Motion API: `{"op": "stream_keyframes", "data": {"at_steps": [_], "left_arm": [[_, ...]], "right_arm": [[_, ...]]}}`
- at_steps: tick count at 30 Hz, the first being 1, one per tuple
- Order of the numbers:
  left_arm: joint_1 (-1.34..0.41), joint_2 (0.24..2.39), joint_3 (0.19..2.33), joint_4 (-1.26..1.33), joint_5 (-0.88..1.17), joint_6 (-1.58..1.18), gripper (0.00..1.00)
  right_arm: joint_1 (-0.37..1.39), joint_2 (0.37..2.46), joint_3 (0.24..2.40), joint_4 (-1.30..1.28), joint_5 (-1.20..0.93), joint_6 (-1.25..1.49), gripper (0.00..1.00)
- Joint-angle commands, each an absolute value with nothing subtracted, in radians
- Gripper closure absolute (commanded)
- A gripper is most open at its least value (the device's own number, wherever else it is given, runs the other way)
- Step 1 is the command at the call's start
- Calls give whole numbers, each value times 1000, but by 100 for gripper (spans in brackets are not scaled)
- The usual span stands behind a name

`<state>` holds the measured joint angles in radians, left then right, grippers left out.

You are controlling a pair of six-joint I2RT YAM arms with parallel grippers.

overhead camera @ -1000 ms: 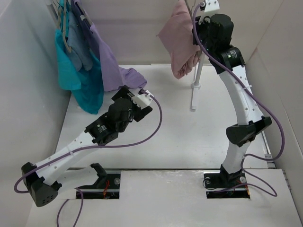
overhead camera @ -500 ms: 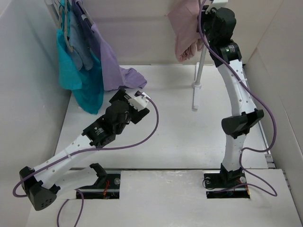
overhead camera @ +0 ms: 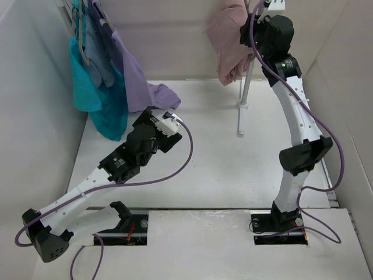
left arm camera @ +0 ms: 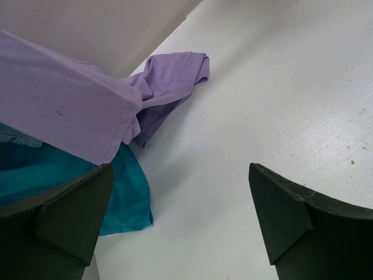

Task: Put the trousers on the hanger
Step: Place the hanger at the clothesline.

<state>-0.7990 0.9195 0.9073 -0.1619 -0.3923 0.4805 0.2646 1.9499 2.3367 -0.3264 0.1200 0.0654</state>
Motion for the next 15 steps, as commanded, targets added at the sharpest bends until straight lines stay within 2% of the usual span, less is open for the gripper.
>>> {"op": "stream_keyframes", "data": {"at_steps": [1, 2, 3, 4, 5, 10, 15], "left_arm": [[-795, 894, 896, -129, -387, 459, 0], [-795, 894, 896, -138, -387, 459, 0], [-795, 894, 896, -138, -377, 459, 0], [-795, 894, 896, -138, -377, 459, 0], [-795, 894, 896, -147, -377, 450, 0], [-795, 894, 907, -167, -377, 449, 0], [-795, 894, 928, -198, -377, 449, 0]], "right_arm": [[273, 1845, 2295, -267, 78, 75, 45], [273, 1833, 2283, -276, 78, 75, 37], [273, 1821, 2260, -290, 66, 75, 13], [273, 1794, 2247, -299, 57, 75, 4], [273, 1778, 2237, -308, 48, 75, 0], [304, 1662, 2120, -354, 38, 75, 0], [313, 1527, 2069, -428, 144, 97, 0]]}}
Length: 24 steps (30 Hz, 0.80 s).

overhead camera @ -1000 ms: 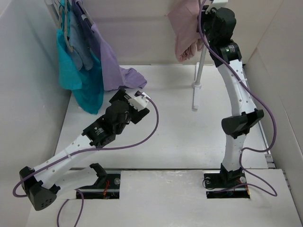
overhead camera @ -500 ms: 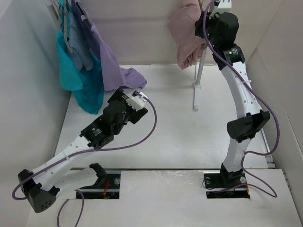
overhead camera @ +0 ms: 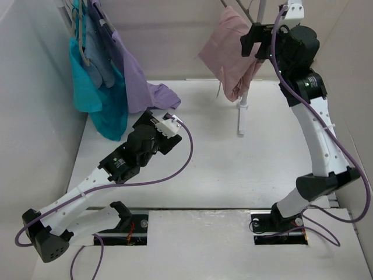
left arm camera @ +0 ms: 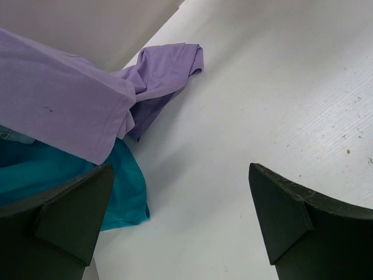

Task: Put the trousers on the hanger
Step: Place the hanger at the clothesline, then reset both arms

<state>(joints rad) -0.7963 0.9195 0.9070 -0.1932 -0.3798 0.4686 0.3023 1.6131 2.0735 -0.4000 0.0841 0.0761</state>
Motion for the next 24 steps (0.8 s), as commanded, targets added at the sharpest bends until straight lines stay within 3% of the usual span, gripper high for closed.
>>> {"op": "stream_keyframes", "data": {"at_steps": [1, 5, 8, 15, 19, 24], "left_arm": [[-795, 894, 928, -210, -386, 449, 0], [-795, 894, 960, -250, -408, 425, 0], [-785, 885, 960, -285, -408, 367, 0], [-643, 885, 855, -386, -266, 175, 0], [-568, 865, 760, -339, -336, 153, 0], [-485, 845, 683, -264, -333, 153, 0]], "right_arm": [[313, 1508, 2057, -445, 155, 97, 0], [313, 1367, 1944, -483, 126, 118, 0], [313, 1189, 1737, -454, 104, 150, 0], [302, 755, 1044, -420, 123, 458, 0], [302, 522, 711, -439, 83, 651, 0], [302, 287, 569, -492, 83, 828, 0]]}}
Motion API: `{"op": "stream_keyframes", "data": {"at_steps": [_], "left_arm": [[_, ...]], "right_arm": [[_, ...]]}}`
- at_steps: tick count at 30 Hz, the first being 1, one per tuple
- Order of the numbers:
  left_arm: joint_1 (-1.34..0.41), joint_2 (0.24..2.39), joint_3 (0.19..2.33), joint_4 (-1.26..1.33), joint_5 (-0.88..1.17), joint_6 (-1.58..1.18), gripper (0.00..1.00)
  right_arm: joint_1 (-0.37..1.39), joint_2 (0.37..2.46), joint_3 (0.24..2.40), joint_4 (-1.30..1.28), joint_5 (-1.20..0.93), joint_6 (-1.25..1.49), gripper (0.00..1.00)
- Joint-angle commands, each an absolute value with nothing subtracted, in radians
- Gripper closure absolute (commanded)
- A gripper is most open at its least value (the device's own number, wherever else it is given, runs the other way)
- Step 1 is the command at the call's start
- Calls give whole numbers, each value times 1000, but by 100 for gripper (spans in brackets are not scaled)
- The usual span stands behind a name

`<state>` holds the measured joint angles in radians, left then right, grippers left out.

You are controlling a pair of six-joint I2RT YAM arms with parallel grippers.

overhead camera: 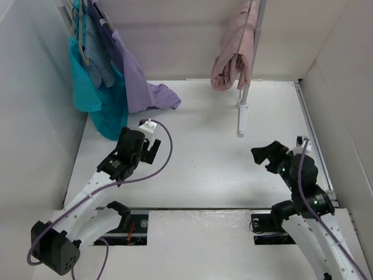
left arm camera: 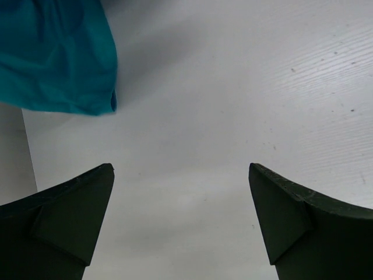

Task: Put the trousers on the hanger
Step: Reset both arms

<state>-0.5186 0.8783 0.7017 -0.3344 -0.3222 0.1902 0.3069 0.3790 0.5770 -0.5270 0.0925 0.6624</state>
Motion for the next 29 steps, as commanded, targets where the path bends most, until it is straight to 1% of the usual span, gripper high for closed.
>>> {"op": "stream_keyframes", "data": {"at_steps": [1, 5, 8, 14, 19, 29], "left_arm": [[-474, 845, 683, -255, -333, 153, 0], [-405, 845, 667, -244, -278, 175, 0], [-358, 845, 667, -253, -255, 184, 0], [-292, 836, 667, -253, -236, 193, 0], [-258, 818, 667, -253, -227, 193, 0], [-218, 799, 667, -253, -218, 202, 0]], "right_arm": [[302, 270, 557, -492, 83, 837, 0], [302, 249, 535, -524, 93, 847, 0], [302, 285, 535, -563, 112, 865, 0], [302, 336, 535, -588, 112, 865, 0], [302, 336, 535, -588, 121, 856, 0], [302, 252, 535, -617, 167, 845, 0]]}}
